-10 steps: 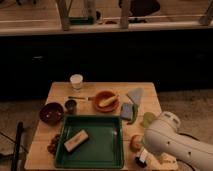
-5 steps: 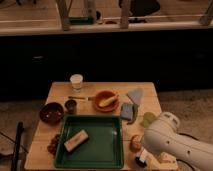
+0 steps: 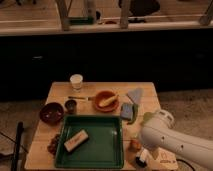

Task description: Place apple in metal cup

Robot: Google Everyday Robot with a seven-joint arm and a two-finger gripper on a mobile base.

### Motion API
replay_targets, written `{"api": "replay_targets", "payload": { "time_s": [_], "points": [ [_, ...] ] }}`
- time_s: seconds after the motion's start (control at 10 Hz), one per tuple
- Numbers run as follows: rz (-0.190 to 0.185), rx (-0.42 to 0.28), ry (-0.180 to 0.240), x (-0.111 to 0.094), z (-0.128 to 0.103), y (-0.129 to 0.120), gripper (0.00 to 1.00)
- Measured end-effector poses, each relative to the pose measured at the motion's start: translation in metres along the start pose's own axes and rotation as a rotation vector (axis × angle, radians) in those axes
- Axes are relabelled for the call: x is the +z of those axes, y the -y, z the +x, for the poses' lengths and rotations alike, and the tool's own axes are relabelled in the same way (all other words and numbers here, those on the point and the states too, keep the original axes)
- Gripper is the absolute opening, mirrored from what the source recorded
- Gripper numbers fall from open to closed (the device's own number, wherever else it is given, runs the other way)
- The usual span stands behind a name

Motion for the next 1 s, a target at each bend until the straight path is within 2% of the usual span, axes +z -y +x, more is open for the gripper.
{"api": "replay_targets", "payload": {
  "time_s": [0.3,1.0],
  "points": [
    [-0.003,0.019,0.007,0.014,0.002,0.007,0.8],
    [0.003,0.072,0.03,0.027,0.022,0.02,0.78]
  ]
}}
